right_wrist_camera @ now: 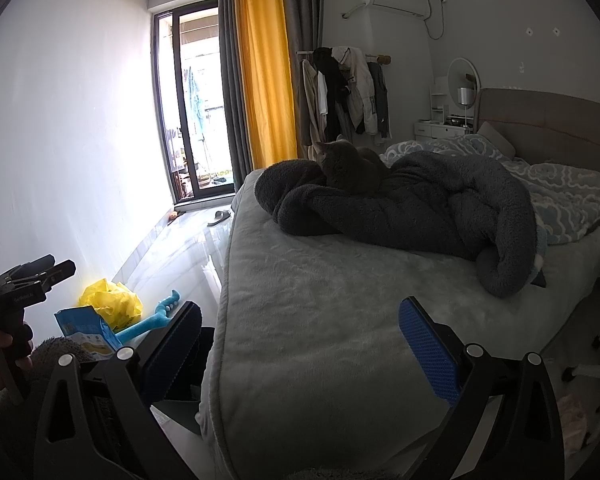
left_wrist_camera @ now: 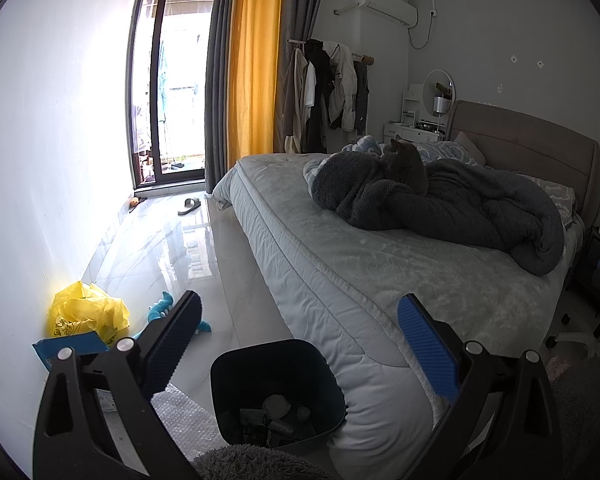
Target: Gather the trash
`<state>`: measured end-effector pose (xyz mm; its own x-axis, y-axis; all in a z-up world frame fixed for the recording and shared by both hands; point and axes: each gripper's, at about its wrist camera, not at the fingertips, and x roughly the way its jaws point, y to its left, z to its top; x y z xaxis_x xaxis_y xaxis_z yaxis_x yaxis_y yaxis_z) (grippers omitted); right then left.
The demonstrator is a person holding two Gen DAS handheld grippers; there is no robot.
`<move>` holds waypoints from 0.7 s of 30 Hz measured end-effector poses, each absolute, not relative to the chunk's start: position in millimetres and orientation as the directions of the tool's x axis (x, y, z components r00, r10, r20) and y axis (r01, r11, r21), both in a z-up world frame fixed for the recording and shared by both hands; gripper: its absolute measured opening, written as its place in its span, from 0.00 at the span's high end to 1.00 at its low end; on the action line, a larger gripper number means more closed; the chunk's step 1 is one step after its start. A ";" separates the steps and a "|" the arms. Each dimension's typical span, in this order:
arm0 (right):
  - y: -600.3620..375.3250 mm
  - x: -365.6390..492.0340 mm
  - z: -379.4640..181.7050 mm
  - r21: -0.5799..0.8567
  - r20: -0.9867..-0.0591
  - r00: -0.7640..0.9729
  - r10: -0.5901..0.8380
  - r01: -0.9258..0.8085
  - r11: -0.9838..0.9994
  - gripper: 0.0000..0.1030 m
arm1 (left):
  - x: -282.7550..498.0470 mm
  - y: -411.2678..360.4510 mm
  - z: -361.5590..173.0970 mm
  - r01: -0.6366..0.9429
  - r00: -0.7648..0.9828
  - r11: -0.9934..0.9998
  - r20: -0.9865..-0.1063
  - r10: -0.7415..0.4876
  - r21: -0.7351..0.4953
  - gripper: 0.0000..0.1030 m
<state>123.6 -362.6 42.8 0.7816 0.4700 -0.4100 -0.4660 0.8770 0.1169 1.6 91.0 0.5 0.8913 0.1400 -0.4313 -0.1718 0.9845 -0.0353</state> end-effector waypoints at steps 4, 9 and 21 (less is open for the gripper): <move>-363.0 124.1 43.0 0.117 -0.410 0.781 0.471 -0.467 0.877 0.03 | 1.7 91.6 0.7 -0.172 0.891 0.985 -0.432 0.140 -0.035 0.03; -363.2 124.3 43.1 0.116 -0.410 0.781 0.471 -0.468 0.876 0.03 | 1.6 92.0 0.8 -0.171 0.891 0.985 -0.432 0.138 -0.037 0.03; -363.8 125.1 43.5 0.115 -0.411 0.780 0.472 -0.469 0.876 0.03 | 1.2 90.8 -3.4 -0.169 0.890 0.985 -0.435 0.138 -0.032 0.03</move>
<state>125.1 -363.8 43.5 0.7802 0.4717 -0.4109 -0.4687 0.8758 0.1154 1.2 90.8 -3.4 0.8898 0.1385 -0.4349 -0.1691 0.9851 -0.0324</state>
